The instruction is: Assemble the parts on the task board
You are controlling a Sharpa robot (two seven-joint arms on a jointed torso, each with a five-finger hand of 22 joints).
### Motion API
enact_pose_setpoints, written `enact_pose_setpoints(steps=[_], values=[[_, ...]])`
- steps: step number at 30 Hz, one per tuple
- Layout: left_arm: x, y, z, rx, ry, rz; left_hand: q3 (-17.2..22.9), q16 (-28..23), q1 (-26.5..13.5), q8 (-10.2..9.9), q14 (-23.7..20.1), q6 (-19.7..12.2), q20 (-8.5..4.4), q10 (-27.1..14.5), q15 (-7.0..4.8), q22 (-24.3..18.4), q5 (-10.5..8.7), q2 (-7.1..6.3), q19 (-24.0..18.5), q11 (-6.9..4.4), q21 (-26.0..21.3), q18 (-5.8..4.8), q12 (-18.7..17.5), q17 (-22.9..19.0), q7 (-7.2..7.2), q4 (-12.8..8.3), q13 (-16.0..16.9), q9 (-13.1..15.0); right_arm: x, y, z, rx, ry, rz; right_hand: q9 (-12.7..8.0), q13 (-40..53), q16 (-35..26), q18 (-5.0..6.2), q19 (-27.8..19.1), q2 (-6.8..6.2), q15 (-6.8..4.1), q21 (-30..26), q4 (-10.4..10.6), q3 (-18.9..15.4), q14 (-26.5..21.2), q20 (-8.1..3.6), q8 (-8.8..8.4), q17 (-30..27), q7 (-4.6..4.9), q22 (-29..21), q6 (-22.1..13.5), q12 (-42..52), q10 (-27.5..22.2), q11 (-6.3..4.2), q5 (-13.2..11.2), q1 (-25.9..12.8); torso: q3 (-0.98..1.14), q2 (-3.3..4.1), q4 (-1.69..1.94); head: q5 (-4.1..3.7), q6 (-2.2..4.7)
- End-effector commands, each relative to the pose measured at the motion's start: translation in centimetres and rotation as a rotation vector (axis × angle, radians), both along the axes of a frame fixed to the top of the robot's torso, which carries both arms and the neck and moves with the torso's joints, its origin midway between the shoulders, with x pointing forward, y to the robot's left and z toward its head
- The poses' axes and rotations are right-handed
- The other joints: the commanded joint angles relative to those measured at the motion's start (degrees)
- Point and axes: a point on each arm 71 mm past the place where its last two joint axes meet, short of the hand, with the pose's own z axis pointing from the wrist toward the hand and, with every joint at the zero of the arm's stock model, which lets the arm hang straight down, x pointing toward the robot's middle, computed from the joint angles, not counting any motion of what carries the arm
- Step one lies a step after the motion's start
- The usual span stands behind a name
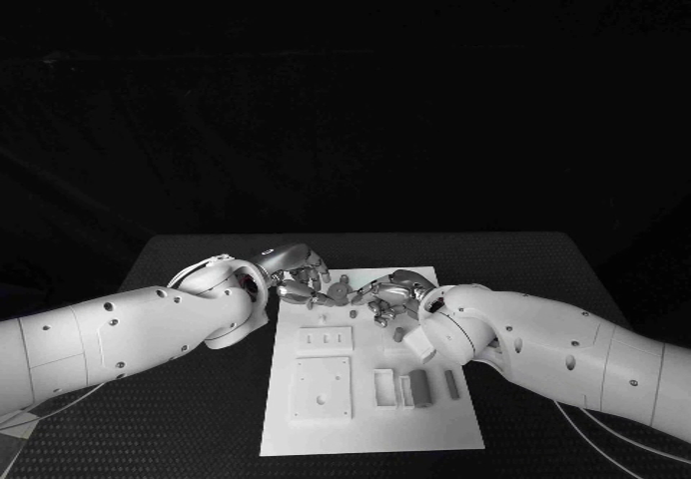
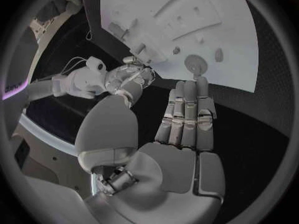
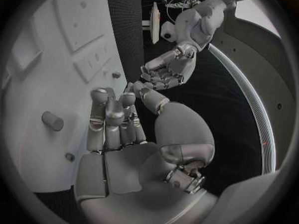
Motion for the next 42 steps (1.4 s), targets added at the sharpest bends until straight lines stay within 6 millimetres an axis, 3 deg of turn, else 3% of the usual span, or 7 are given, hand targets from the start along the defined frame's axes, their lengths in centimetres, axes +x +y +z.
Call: enact_pose_setpoints(steps=[1, 8, 13, 15, 22, 34, 42], values=[[0.3, 0.6, -0.5, -0.232, 0.244, 0.061, -0.5, -0.2, 0.1, 0.4, -0.4, 0.4, 0.38, -0.4, 0.02, 0.0, 0.03, 2.59, -0.1, 0.03, -0.4, 0.00, -0.4, 0.0, -0.40, 0.1, -0.1, 0.1, -0.2, 0.2, 0.4, -0.057, -0.113, 0.155, 0.6, -0.1, 0.3, 1.09, -0.3, 0.01, -0.60, 0.4, 0.3, 0.0, -0.2, -0.07, 0.22, 0.1, 0.86, 1.1, 1.6, 0.2, -0.1, -0.42, 0.2, 0.3, 0.01, -0.01, 0.02, -0.12, 0.06], [0.4, 0.6, -0.6, -0.354, 0.363, 0.068, -1.8, -0.2, 1.1, 1.4, -0.9, 1.3, 0.57, -0.1, 0.18, 0.2, 0.21, 9.05, -0.3, -0.03, -1.0, -0.05, -0.5, -0.1, -0.91, -1.9, -0.1, 0.2, -0.3, -0.2, 0.8, -0.133, -0.235, 0.258, 0.7, -0.1, 0.3, 1.09, -0.3, -0.06, -0.65, 0.5, 0.2, 0.0, -0.2, -0.10, 0.23, 0.1, 0.83, 1.1, 1.6, 0.3, -0.1, -0.46, 0.2, 0.4, 0.01, 0.03, -0.09, -0.12, -0.08], [0.3, -0.4, -0.6, -0.354, 0.402, 0.024, 0.0, -0.5, 2.7, 2.4, -1.5, 2.9, 0.86, 0.4, 0.52, 0.2, 0.07, 11.34, -0.8, -0.22, -1.6, -0.25, -0.4, -0.4, -1.60, -2.9, -0.1, 0.2, -0.7, 0.1, 0.9, -0.153, -0.260, 0.311, 0.8, -0.1, 0.3, 1.09, -0.2, -0.16, -0.70, 0.5, 0.2, 0.0, -0.2, -0.14, 0.25, 0.1, 0.80, 1.1, 1.5, 0.3, -0.1, -0.49, 0.2, 0.6, 0.03, 0.03, -0.05, -0.09, -0.22], [0.2, -0.9, -0.6, -0.349, 0.414, 0.005, -0.2, -0.6, 2.1, 2.5, -1.7, 3.2, 0.97, 0.8, 0.65, 0.2, -0.14, 11.11, -0.8, -0.34, -1.7, -0.31, -0.3, -0.5, -1.71, -2.8, -0.1, 0.2, -0.8, 0.3, 0.9, -0.157, -0.263, 0.327, 0.9, -0.1, 0.3, 1.09, -0.2, -0.20, -0.71, 0.5, 0.2, 0.0, -0.2, -0.15, 0.26, 0.1, 0.79, 1.1, 1.5, 0.3, 0.0, -0.51, 0.2, 0.6, 0.06, 0.04, -0.04, -0.16, -0.29], [-0.3, -2.1, 0.0, -0.260, 0.307, -0.117, -1.9, -0.6, 0.9, 2.4, -2.1, 2.8, 1.09, 0.6, 0.79, 0.3, -0.53, 6.84, -1.0, -0.20, -2.0, -0.14, -0.8, -0.5, -1.58, -3.8, -0.4, 0.0, -0.9, 0.5, 0.9, -0.157, -0.263, 0.341, 0.9, -0.1, 0.3, 1.09, -0.2, -0.25, -0.73, 0.6, 0.2, 0.0, -0.2, -0.17, 0.27, 0.1, 0.78, 1.1, 1.5, 0.3, 0.0, -0.52, 0.2, 0.7, 0.03, 0.03, -0.09, -0.28, -0.50], [-0.9, -2.7, 0.0, -0.133, 0.237, -0.203, -1.6, -0.8, 2.7, 3.1, -2.6, 3.6, 1.48, 0.9, 1.15, 0.4, -0.52, 7.27, -1.3, -0.18, -2.5, -0.13, -1.1, -0.7, -1.98, -6.3, -0.5, 0.2, -0.9, 0.4, 0.9, -0.156, -0.262, 0.337, 1.0, -0.2, 0.4, 1.09, -0.2, -0.29, -0.74, 0.6, 0.3, -0.1, -0.2, -0.18, 0.29, 0.1, 0.77, 1.1, 1.5, 0.3, 0.0, -0.53, 0.2, 0.7, -0.06, -0.01, 0.09, -0.54, -0.72], [-0.9, -2.8, 0.1, -0.081, 0.188, -0.191, -2.3, -0.8, 1.4, 2.9, -2.6, 3.0, 1.56, 0.6, 1.21, 0.4, -0.52, 5.80, -1.1, 0.03, -2.7, -0.02, -1.5, -0.7, -1.68, -6.2, -0.7, 0.0, -1.0, 0.4, 1.0, -0.147, -0.261, 0.336, 1.1, -0.2, 0.4, 1.09, -0.2, -0.30, -0.75, 0.6, 0.3, -0.1, -0.2, -0.19, 0.31, 0.1, 0.76, 1.1, 1.5, 0.3, 0.0, -0.54, 0.2, 0.7, -0.07, 0.00, 0.12, -0.49, -0.77]])
